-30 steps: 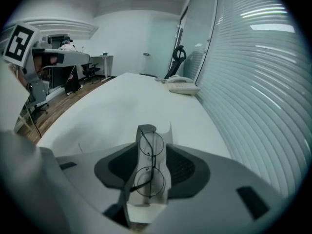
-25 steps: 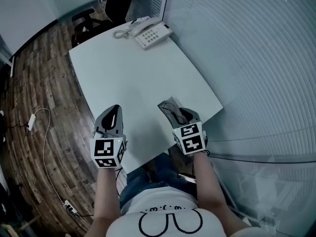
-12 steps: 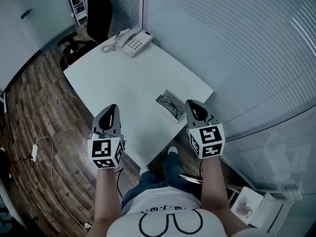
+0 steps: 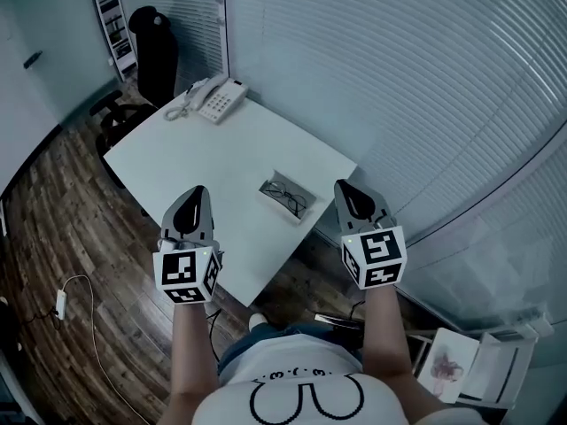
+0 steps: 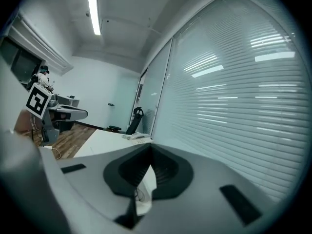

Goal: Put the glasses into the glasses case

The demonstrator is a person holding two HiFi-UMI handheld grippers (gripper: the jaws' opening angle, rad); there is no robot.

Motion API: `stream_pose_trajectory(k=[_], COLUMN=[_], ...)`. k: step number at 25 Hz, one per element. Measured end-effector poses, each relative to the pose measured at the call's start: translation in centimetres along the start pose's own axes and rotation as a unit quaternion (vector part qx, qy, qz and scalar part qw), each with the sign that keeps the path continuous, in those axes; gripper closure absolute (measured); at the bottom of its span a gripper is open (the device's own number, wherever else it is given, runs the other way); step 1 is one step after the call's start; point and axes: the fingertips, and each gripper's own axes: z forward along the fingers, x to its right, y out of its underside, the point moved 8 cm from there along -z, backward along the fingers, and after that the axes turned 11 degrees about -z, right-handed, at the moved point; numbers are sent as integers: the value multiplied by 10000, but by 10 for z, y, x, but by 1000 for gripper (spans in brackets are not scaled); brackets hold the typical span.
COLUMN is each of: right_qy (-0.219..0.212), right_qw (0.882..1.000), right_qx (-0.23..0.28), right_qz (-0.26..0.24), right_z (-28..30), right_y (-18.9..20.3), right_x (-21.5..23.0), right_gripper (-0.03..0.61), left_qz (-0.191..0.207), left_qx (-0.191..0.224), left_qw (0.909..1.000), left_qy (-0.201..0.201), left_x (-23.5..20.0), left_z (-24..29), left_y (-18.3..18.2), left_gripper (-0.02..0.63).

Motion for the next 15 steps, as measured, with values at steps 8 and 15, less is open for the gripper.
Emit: stream_pose_trajectory(k=[8, 15], right_qy=[111, 40], right_qw=[9974, 9938], right_qx=[652, 977], right_qz=[298, 523], right_z=[-58, -88], right_y=[-17, -13], right_x=[40, 46], right_gripper=[568, 568], left_qz=[217, 439], left_qx=[321, 389], left_qw=[9992, 9982], left_qy=[23, 123], left_x=[47, 78], left_z=[-7, -18], left_y=[-30, -41], left_gripper=[597, 595])
